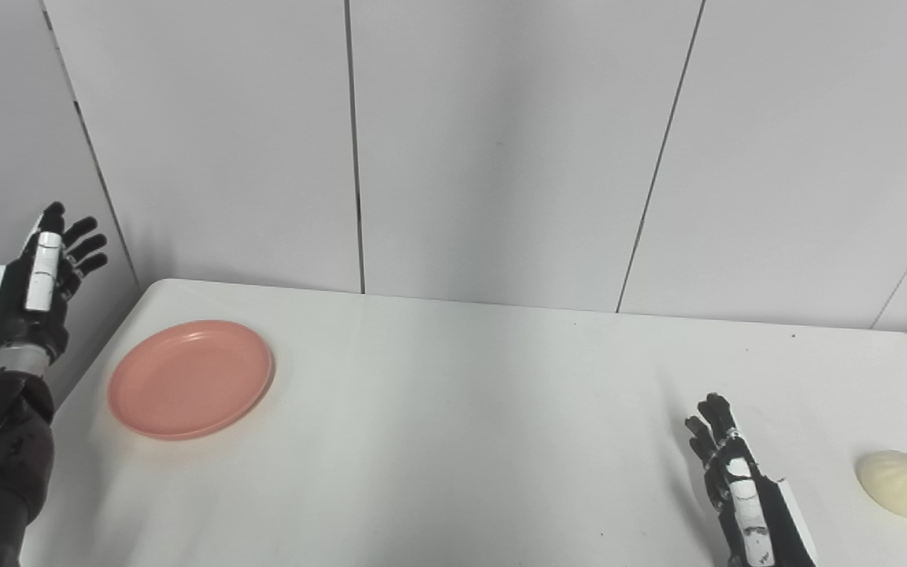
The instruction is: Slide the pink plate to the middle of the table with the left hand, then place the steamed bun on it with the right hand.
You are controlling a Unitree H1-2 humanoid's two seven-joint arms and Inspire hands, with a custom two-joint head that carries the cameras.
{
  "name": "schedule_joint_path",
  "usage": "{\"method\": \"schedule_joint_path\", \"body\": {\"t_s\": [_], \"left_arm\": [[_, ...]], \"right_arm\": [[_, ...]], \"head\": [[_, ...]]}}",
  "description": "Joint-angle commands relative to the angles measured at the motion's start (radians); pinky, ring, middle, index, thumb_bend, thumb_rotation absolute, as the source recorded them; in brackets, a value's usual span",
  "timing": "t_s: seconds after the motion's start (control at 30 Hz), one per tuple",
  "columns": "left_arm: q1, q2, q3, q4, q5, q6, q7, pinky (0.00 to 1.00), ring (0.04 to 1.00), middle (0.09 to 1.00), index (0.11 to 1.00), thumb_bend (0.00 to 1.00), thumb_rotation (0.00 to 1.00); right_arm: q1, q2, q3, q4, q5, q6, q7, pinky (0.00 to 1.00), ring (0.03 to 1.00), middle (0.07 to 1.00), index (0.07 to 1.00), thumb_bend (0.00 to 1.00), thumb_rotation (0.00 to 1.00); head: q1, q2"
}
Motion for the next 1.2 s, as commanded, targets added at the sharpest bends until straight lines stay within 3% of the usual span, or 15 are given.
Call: {"method": "schedule_joint_path", "body": {"t_s": [0.0, 0.17, 0.33, 0.6, 0.87, 1.17], "left_arm": [[-0.058, 0.039, 0.0, 0.014, 0.01, -0.033, -0.004, 0.86, 0.857, 0.836, 0.931, 0.8, 0.79], [-0.042, 0.032, -0.007, 0.04, 0.036, -0.034, 0.026, 0.81, 0.835, 0.823, 0.921, 0.78, 0.8], [-0.034, 0.029, -0.005, 0.071, 0.041, -0.034, 0.032, 0.86, 0.863, 0.868, 0.943, 0.81, 0.81], [-0.003, -0.002, 0.005, 0.069, 0.027, -0.033, 0.035, 0.79, 0.829, 0.821, 0.91, 0.78, 0.79], [0.027, -0.045, -0.003, 0.039, 0.026, -0.032, 0.029, 0.83, 0.833, 0.822, 0.921, 0.76, 0.8], [0.033, -0.075, -0.024, 0.031, 0.033, -0.031, 0.043, 0.79, 0.818, 0.807, 0.91, 0.75, 0.8]], "right_arm": [[0.043, 0.021, 0.009, 0.023, 0.002, -0.013, -0.004, 1.0, 0.958, 0.98, 0.976, 0.69, 0.94], [0.049, 0.019, 0.01, 0.015, 0.004, -0.011, -0.001, 1.0, 0.953, 0.974, 0.971, 0.71, 0.93], [0.053, 0.018, 0.01, 0.006, 0.008, -0.001, -0.001, 1.0, 0.954, 0.975, 0.975, 0.73, 0.93], [0.052, 0.016, 0.012, 0.012, -0.001, -0.011, -0.002, 1.0, 0.949, 0.973, 0.974, 0.74, 0.95], [0.055, 0.02, 0.011, 0.0, 0.0, -0.002, -0.006, 0.99, 0.946, 0.97, 0.97, 0.74, 0.94], [0.056, 0.021, 0.014, -0.006, 0.0, 0.003, -0.008, 0.99, 0.946, 0.968, 0.968, 0.72, 0.93]], "head": [[0.0, 0.003], [-0.005, 0.012], [-0.002, 0.017], [-0.006, 0.02], [-0.013, 0.029], [-0.017, 0.033]]}}
